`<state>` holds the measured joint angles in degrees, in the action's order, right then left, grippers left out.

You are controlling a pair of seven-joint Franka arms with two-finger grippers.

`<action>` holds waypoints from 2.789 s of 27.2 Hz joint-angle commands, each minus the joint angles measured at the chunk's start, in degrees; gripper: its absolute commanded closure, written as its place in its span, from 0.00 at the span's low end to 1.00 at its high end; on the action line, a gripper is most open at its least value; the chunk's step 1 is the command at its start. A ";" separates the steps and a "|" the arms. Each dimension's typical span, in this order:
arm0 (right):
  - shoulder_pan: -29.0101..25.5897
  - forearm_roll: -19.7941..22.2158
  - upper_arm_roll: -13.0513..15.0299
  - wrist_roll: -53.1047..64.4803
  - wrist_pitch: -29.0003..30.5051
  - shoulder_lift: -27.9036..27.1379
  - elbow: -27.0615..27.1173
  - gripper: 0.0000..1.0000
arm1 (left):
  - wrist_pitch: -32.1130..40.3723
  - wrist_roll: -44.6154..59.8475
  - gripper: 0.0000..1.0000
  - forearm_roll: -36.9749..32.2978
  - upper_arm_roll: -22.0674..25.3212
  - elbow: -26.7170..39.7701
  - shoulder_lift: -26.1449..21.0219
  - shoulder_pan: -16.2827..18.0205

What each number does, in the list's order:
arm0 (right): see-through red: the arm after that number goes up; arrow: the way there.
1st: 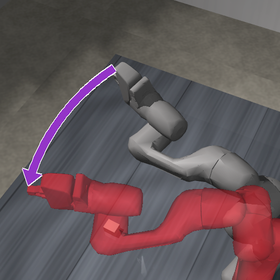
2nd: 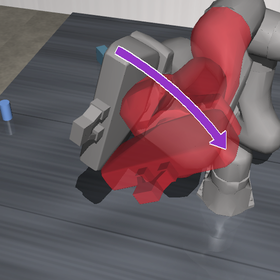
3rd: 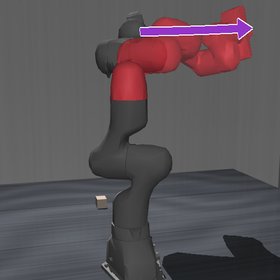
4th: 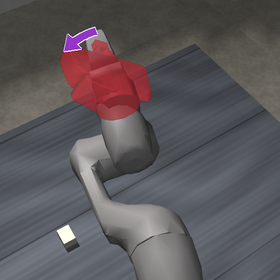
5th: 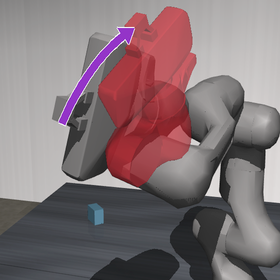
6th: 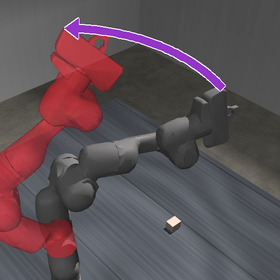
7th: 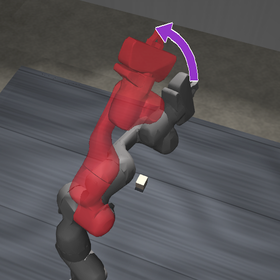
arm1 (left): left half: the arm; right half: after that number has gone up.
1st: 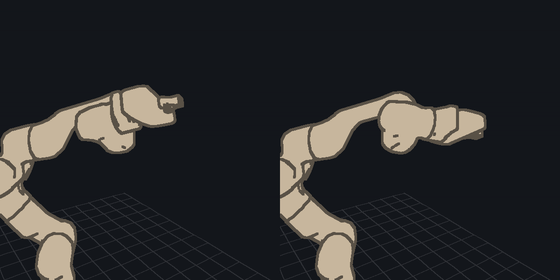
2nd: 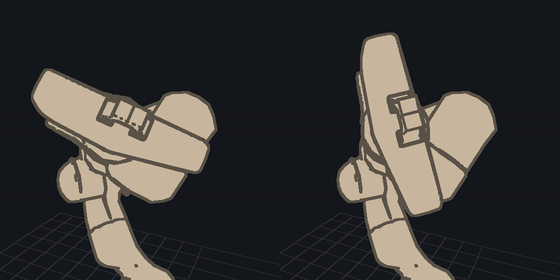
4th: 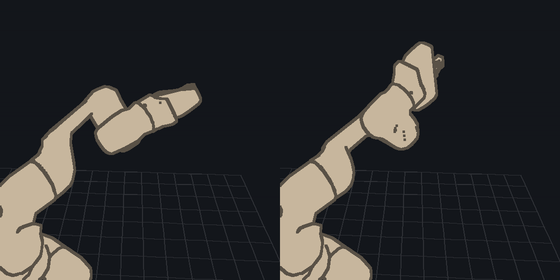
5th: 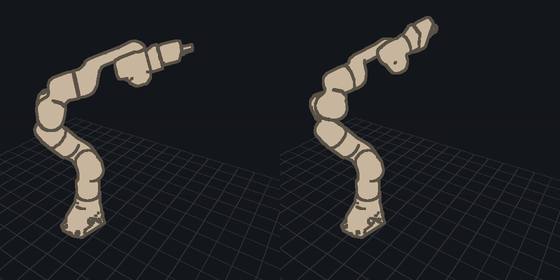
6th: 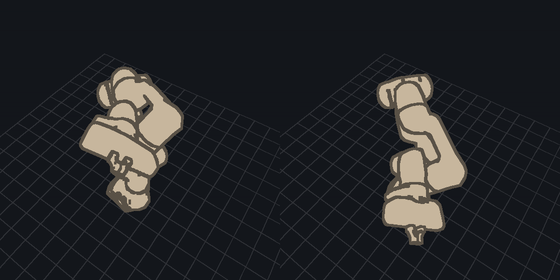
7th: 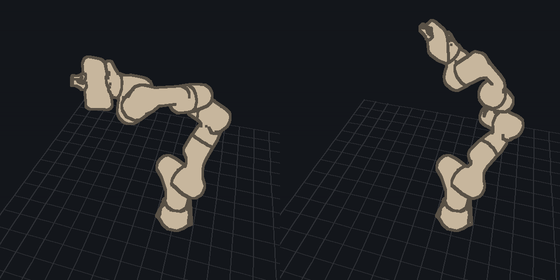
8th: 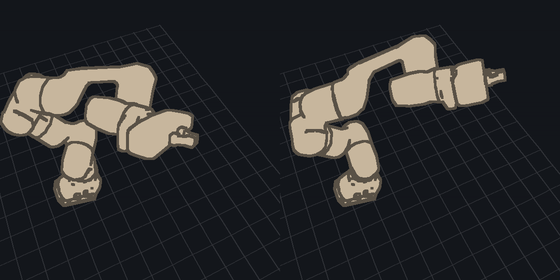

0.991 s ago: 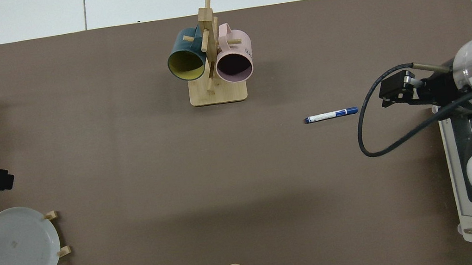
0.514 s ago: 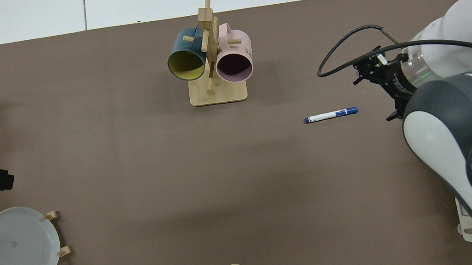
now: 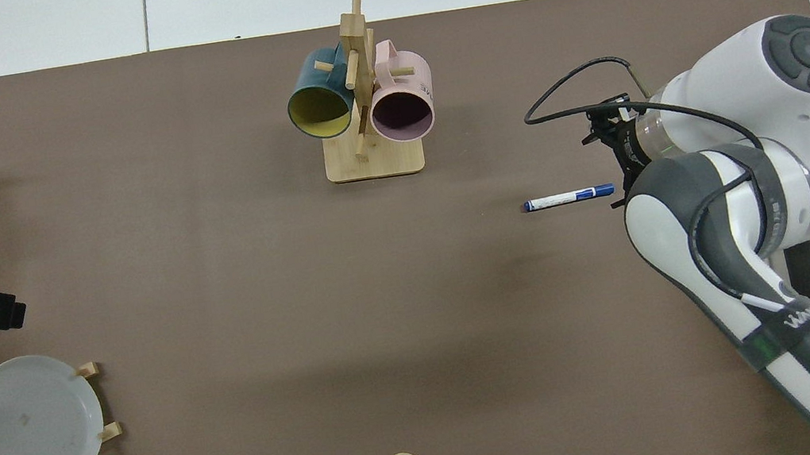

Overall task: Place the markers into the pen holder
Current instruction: 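Move the right gripper over the blue-capped marker and lower it, then close the right gripper on the marker and lift it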

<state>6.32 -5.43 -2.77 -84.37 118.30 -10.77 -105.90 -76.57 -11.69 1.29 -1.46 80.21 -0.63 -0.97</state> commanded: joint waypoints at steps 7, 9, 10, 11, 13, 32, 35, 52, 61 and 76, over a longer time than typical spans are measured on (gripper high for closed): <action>0.19 -2.31 -0.31 -4.23 10.19 -5.66 -5.28 0.00 | 0.28 0.35 0.00 0.20 -0.29 1.62 1.42 0.62; 0.19 -2.31 -0.31 -4.32 11.42 -6.80 -5.28 0.00 | 0.28 0.35 0.00 0.20 -0.21 1.62 1.42 0.62; 0.19 -2.31 -0.31 -4.23 11.86 -7.24 -5.37 0.00 | 0.28 0.35 0.00 0.20 -0.29 1.62 1.42 0.62; 0.19 -2.31 -0.31 -4.23 12.22 -7.68 -5.37 0.00 | 0.28 0.35 0.00 0.20 -0.29 1.62 1.42 0.62; 0.01 -2.31 -0.31 -3.71 12.48 -8.21 -5.28 0.00 | 0.37 0.44 0.00 0.20 -0.29 1.70 1.42 0.62; -1.66 -2.22 -0.22 0.96 15.65 -10.50 -5.28 0.02 | 0.28 0.44 0.00 0.29 -0.29 1.88 1.50 0.62; -1.75 -2.22 -0.22 1.66 15.82 -11.02 -5.28 0.03 | 0.28 0.35 0.00 0.20 -0.29 2.23 1.85 0.62; -2.01 -2.22 -0.31 1.92 16.26 -11.03 -5.54 0.38 | 0.28 0.35 0.00 0.20 -0.29 3.02 2.30 0.62; -1.75 -2.22 -0.31 2.01 16.09 -11.03 -5.63 0.77 | 0.28 0.26 0.00 0.20 -0.29 3.02 2.30 0.62; -2.01 -2.31 -0.40 1.84 9.69 -7.17 -5.19 1.00 | 0.28 0.17 0.00 0.20 -0.29 3.02 2.30 0.62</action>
<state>5.11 -6.78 -2.91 -83.95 132.44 -21.35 -111.07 -76.51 -11.68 1.29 -1.40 81.46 0.13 -0.97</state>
